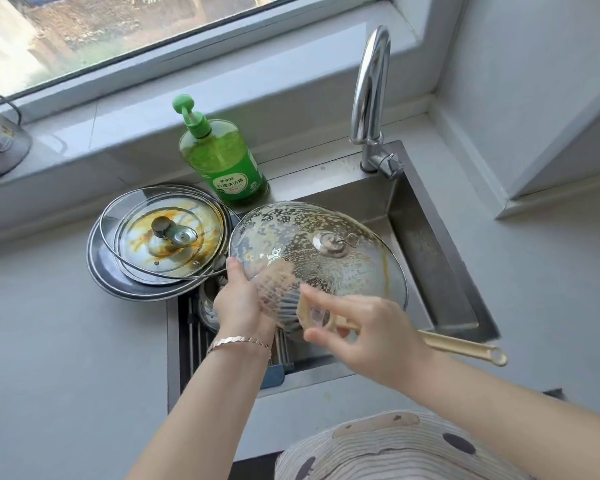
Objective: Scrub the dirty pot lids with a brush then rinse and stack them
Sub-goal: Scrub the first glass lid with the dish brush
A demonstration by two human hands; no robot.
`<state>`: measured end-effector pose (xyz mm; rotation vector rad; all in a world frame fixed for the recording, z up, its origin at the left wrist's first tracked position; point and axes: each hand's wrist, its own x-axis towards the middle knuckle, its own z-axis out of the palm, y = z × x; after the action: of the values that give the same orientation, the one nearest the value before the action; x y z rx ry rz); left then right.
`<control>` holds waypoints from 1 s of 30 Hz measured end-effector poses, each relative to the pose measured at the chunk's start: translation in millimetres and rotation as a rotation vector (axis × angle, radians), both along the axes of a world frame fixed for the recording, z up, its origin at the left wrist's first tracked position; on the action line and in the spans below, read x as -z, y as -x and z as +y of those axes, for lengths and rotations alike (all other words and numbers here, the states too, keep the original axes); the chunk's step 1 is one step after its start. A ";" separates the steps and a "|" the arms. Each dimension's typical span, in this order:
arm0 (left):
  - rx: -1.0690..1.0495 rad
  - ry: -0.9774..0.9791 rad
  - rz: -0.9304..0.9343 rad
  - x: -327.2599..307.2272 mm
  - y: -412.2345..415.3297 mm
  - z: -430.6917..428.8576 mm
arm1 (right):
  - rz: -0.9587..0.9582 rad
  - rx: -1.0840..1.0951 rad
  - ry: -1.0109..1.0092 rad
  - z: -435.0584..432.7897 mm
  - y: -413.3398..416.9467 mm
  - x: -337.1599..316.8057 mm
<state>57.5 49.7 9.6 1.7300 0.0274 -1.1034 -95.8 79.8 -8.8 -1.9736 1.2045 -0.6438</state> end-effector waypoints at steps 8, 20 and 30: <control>-0.086 0.023 -0.065 -2.3 -9.6 -2.7 | 0.063 0.315 -0.367 -28.9 52.5 33.9; -0.092 0.068 -0.063 -12.4 -12.8 -6.4 | 0.038 0.174 -0.353 -3.0 34.7 20.2; -0.070 0.089 0.056 -6.3 -29.9 -4.1 | -0.609 0.764 -1.171 -50.8 78.5 63.0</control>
<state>87.5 45.6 15.9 1.6074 0.0725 -1.0851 -174.3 29.0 -71.8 -0.2910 1.4110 -0.5984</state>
